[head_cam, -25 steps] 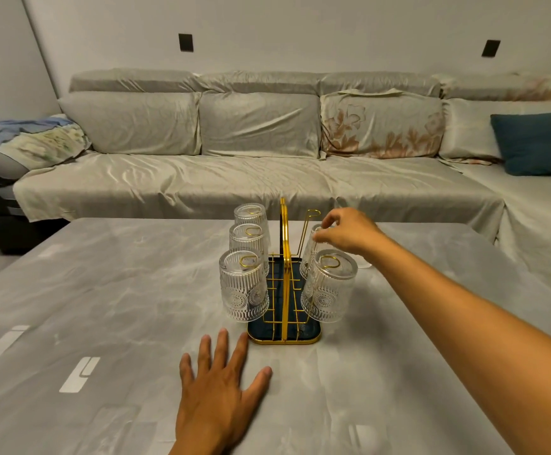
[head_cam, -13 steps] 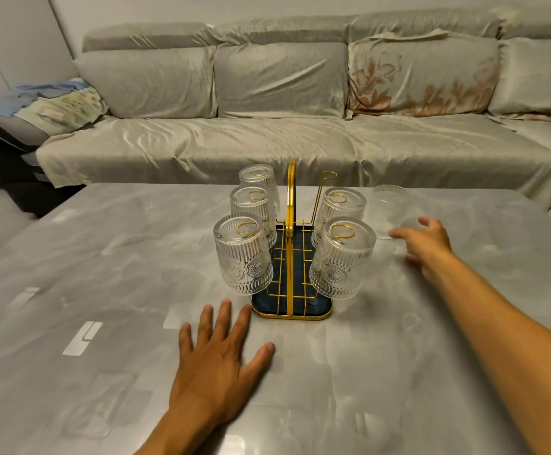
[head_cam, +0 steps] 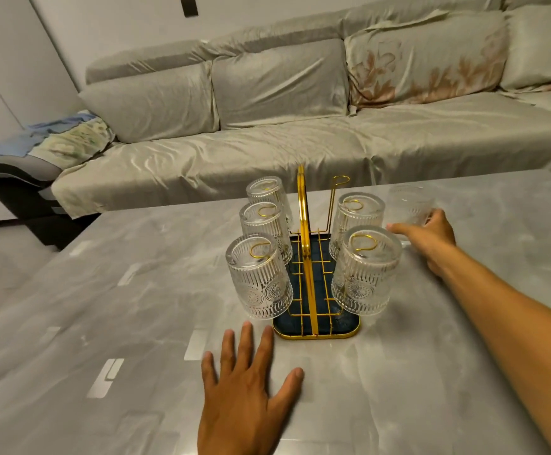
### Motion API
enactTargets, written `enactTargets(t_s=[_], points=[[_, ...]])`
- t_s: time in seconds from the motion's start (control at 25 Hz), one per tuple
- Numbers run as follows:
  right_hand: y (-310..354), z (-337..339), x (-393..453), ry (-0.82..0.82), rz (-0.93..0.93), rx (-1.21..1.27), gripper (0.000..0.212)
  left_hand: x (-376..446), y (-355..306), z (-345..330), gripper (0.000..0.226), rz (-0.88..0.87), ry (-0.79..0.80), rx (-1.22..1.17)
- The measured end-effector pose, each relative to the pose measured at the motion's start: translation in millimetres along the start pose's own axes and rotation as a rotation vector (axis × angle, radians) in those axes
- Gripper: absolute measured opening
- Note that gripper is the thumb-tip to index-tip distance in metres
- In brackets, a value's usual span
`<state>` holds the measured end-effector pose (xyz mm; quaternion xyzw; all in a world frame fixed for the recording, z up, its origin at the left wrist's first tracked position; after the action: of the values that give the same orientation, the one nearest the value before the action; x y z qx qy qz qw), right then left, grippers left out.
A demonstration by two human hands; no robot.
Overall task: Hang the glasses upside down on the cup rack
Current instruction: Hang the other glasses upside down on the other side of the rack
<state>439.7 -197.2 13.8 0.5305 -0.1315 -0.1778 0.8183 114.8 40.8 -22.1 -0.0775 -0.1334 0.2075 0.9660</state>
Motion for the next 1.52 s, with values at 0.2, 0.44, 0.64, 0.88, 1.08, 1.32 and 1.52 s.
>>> enactTargets(t_s=[0.2, 0.44, 0.64, 0.88, 1.08, 1.32, 1.52], points=[[23.3, 57.7, -23.3, -0.052, 0.042, 0.051, 0.082, -0.7, -1.4, 2.7, 0.083, -0.001, 0.029, -0.002], [154.4, 130.5, -34.7, -0.053, 0.389, 0.086, 0.094, -2.8, -1.4, 5.8, 0.089, -0.012, 0.030, -0.027], [213.9, 119.4, -65.8, -0.171, 0.554, 0.044, 0.088, -0.2, -3.7, 7.6, 0.091, 0.000, 0.067, 0.008], [209.7, 58.7, -89.0, -0.162, 0.754, -0.100, 0.067, 10.0, -4.4, 8.8, 0.101, 0.036, 0.142, 0.072], [198.6, 14.7, -94.8, -0.123, 0.786, -0.198, 0.063, 9.6, -6.3, 10.8, 0.090, 0.028, 0.192, 0.087], [182.4, -11.8, -93.4, -0.001, 0.753, -0.347, 0.045, 12.9, -5.3, 6.1, 0.091, 0.027, 0.208, 0.110], [164.9, -23.4, -88.1, 0.088, 0.676, -0.449, 0.040, 13.9, -5.7, 4.9, 0.092, 0.035, 0.209, 0.120]])
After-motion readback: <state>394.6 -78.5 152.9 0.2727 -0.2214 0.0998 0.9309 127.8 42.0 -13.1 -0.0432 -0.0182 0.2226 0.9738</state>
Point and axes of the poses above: each hand's wrist, its own x-axis towards the middle knuckle, its own z-axis out of the back of the hand, y = z × x, the point moved 2 cm from there along x, towards the middle knuckle, and after that the axes turned 15 degrees about -y, right-handed, at the moved point
